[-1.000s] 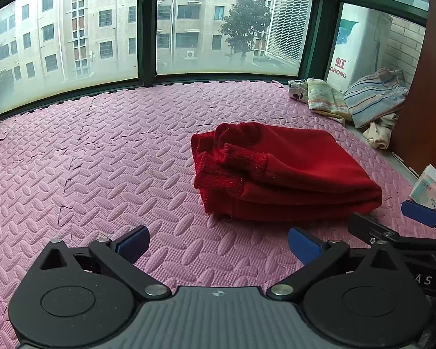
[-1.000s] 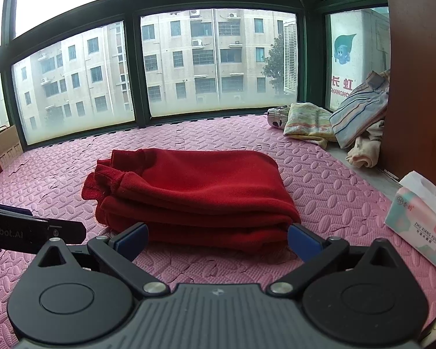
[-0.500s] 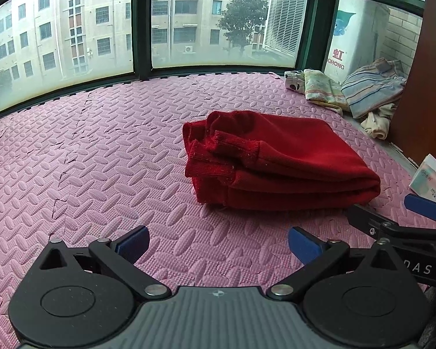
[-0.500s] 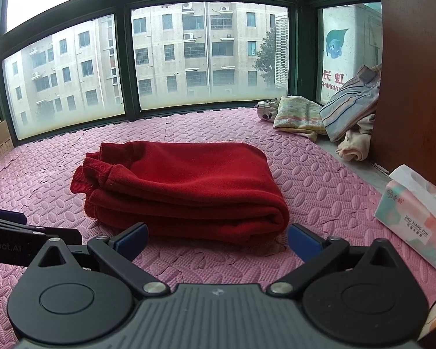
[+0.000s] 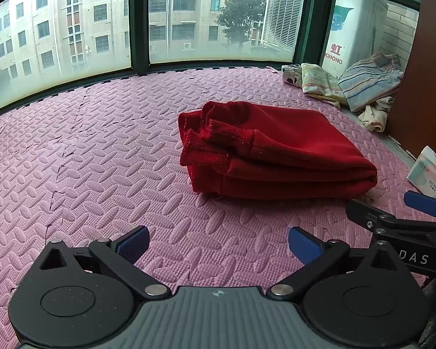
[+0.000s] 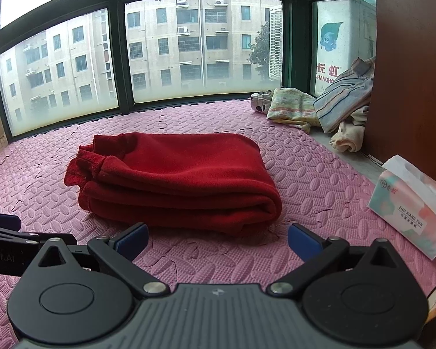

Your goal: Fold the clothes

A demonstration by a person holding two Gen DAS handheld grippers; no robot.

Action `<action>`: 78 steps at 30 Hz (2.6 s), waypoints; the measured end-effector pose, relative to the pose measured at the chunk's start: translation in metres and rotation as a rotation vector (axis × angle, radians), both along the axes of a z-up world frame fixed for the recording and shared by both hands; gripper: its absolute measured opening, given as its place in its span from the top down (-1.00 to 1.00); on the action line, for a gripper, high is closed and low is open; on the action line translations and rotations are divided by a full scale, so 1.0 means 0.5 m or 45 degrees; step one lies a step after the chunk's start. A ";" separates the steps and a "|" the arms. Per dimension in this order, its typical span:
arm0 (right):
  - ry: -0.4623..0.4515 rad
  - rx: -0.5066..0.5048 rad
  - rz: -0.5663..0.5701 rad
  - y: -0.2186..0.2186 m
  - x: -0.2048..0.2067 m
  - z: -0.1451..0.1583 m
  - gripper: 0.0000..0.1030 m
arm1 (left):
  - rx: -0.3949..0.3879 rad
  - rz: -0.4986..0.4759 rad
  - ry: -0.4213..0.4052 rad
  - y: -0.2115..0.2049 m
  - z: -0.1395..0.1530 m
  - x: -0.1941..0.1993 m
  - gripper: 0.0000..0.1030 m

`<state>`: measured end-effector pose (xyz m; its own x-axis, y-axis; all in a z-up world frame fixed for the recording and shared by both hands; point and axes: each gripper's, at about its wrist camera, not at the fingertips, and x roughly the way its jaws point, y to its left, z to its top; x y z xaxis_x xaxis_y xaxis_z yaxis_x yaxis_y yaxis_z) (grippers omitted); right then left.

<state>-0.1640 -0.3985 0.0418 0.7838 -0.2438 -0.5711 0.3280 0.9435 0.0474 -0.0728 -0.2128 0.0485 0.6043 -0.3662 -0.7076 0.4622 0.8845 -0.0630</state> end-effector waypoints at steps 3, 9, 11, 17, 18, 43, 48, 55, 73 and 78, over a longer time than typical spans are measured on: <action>0.001 -0.001 0.000 0.001 -0.001 0.001 -1.00 | -0.001 -0.005 0.003 -0.001 0.000 -0.004 -1.00; 0.005 0.000 -0.007 -0.001 -0.003 0.003 -1.00 | -0.006 -0.012 0.005 -0.003 0.000 -0.010 -1.00; 0.006 0.003 -0.009 -0.002 -0.005 0.003 -1.00 | -0.005 -0.016 0.006 -0.004 -0.001 -0.013 -1.00; 0.005 0.008 -0.013 -0.004 -0.009 0.003 -1.00 | -0.004 -0.029 0.004 -0.008 0.000 -0.020 -1.00; 0.006 0.008 -0.013 -0.004 -0.009 0.003 -1.00 | -0.004 -0.030 0.004 -0.009 0.000 -0.021 -1.00; -0.001 0.022 -0.014 -0.004 -0.024 0.002 -1.00 | -0.014 -0.056 -0.004 -0.014 0.004 -0.040 -1.00; 0.000 0.018 -0.018 -0.004 -0.028 0.003 -1.00 | -0.014 -0.061 -0.008 -0.015 0.006 -0.044 -1.00; -0.002 0.020 -0.021 -0.004 -0.032 0.002 -1.00 | -0.015 -0.066 -0.014 -0.015 0.007 -0.049 -1.00; 0.002 0.034 -0.020 -0.008 -0.030 -0.002 -1.00 | -0.010 -0.079 -0.015 -0.021 0.005 -0.049 -1.00; 0.011 0.034 -0.018 -0.008 -0.027 -0.005 -1.00 | -0.008 -0.079 -0.021 -0.021 0.002 -0.047 -1.00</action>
